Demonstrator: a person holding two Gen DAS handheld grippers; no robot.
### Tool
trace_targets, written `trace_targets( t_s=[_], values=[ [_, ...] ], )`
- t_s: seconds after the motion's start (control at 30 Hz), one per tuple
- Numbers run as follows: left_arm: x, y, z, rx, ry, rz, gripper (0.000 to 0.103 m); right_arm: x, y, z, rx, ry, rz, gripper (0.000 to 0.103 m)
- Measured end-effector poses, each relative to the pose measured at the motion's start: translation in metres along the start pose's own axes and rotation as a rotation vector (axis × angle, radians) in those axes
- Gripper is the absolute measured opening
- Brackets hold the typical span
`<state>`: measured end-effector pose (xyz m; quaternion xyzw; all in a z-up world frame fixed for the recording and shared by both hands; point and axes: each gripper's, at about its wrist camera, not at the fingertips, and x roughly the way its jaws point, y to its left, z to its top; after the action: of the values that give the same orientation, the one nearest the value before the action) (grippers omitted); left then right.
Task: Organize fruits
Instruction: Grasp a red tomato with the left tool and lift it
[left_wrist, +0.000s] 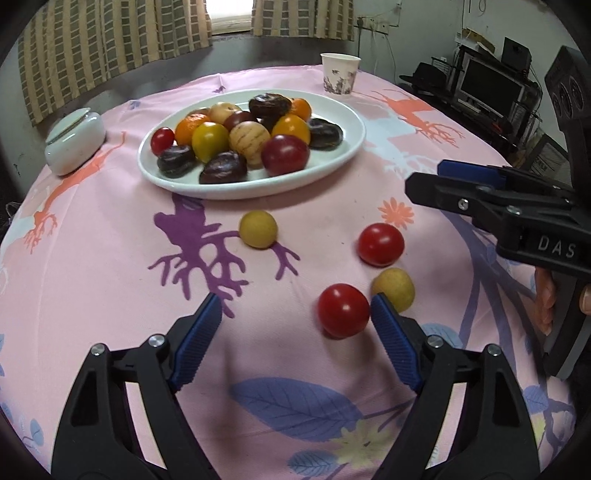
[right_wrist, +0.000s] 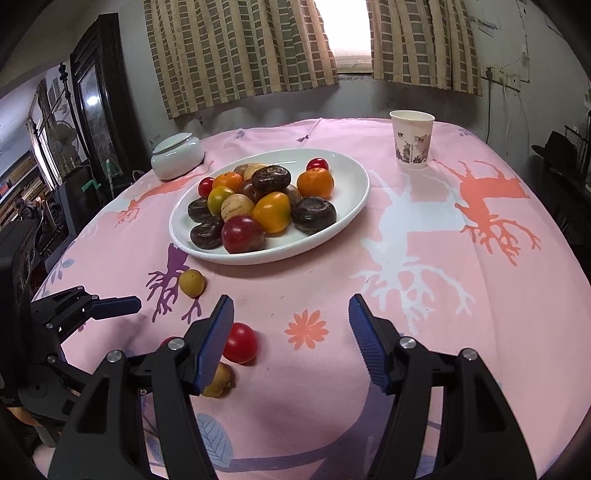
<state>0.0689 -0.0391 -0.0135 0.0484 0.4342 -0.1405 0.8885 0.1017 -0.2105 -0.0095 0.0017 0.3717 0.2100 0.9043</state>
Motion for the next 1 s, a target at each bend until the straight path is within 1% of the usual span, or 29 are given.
trace_targets(
  t_s=[0.13, 0.17, 0.2, 0.23, 0.33, 0.4, 0.5, 0.67, 0.73, 0.83, 0.93, 1.0],
  values=[
    [0.003, -0.002, -0.001, -0.002, -0.003, -0.032, 0.074, 0.002, 0.001, -0.001, -0.001, 0.006, -0.001, 0.065],
    [0.005, -0.002, -0.002, -0.008, 0.000, -0.041, 0.071, 0.003, 0.001, -0.001, -0.001, 0.009, -0.002, 0.065],
    [0.007, -0.002, -0.002, -0.016, 0.004, -0.055, 0.063, 0.003, 0.002, -0.001, -0.002, 0.009, -0.002, 0.065],
    [0.009, -0.002, -0.002, -0.024, 0.012, -0.071, 0.060, 0.002, 0.002, -0.001, -0.003, 0.009, -0.001, 0.065],
    [0.010, -0.005, -0.003, -0.019, -0.007, -0.063, 0.056, 0.002, 0.003, -0.001, -0.005, 0.009, -0.002, 0.065],
    [0.009, -0.009, -0.002, -0.002, -0.007, -0.076, 0.030, 0.003, 0.003, -0.002, -0.008, 0.012, -0.004, 0.065],
    [0.008, -0.010, -0.002, 0.002, -0.005, -0.068, 0.029, 0.004, 0.004, -0.002, -0.013, 0.015, -0.008, 0.065],
    [-0.001, 0.001, 0.002, -0.050, 0.008, -0.061, 0.029, 0.004, 0.006, -0.002, -0.026, 0.012, -0.017, 0.065],
    [-0.008, 0.006, 0.001, -0.060, 0.000, -0.063, 0.029, 0.005, 0.009, -0.004, -0.061, 0.008, -0.041, 0.065],
    [-0.014, 0.014, -0.007, -0.059, -0.002, -0.028, 0.029, 0.007, 0.019, -0.008, -0.138, 0.000, -0.075, 0.065],
    [-0.013, 0.024, -0.013, -0.087, 0.014, -0.029, 0.029, 0.010, 0.026, -0.011, -0.163, 0.018, -0.051, 0.065],
    [-0.014, 0.027, -0.014, -0.094, 0.010, -0.030, 0.029, 0.014, 0.032, -0.012, -0.173, 0.038, -0.045, 0.065]
  ],
)
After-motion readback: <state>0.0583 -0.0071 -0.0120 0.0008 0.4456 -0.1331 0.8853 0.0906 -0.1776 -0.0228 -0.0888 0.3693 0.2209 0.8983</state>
